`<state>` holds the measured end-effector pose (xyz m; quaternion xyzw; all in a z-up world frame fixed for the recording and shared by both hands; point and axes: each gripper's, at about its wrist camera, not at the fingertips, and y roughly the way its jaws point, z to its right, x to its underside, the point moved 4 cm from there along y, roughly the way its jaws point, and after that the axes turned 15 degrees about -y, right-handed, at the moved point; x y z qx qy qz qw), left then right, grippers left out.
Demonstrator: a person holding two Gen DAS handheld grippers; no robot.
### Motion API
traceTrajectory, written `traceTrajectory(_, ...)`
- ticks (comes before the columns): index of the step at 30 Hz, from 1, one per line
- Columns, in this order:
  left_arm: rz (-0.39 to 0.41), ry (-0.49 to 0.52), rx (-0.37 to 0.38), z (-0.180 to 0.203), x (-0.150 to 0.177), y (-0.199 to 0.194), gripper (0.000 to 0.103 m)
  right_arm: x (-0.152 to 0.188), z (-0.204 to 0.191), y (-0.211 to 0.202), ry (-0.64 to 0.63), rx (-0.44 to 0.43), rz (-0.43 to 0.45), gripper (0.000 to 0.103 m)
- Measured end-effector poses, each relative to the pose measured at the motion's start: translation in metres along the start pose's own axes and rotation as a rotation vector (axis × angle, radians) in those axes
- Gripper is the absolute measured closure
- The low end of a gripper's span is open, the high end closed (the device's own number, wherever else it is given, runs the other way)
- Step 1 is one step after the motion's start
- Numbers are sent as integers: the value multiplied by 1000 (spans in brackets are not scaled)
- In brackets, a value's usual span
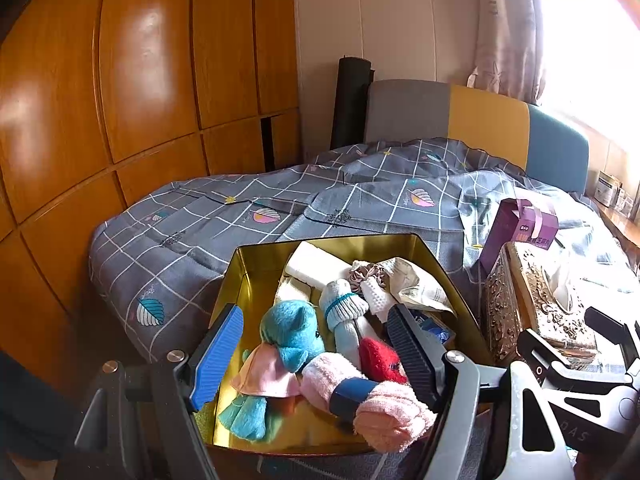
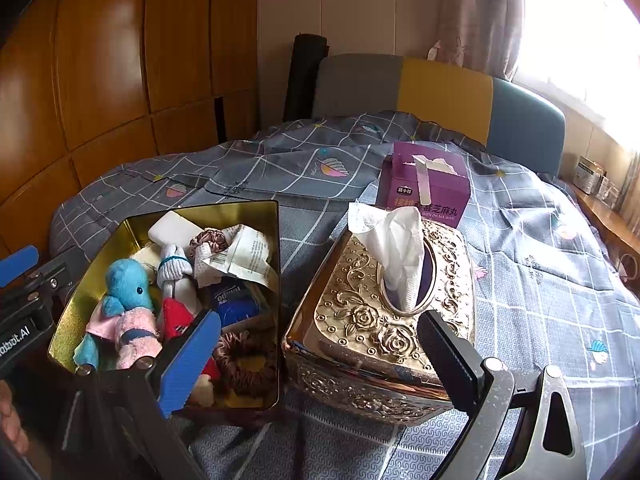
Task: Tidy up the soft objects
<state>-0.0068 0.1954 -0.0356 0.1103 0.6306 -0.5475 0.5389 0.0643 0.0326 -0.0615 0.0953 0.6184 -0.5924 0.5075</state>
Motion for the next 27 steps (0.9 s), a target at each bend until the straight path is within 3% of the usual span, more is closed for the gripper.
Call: traceTrajectory(27, -24, 7, 49, -4, 3, 5, 28, 0, 1, -3, -1, 16, 15, 4)
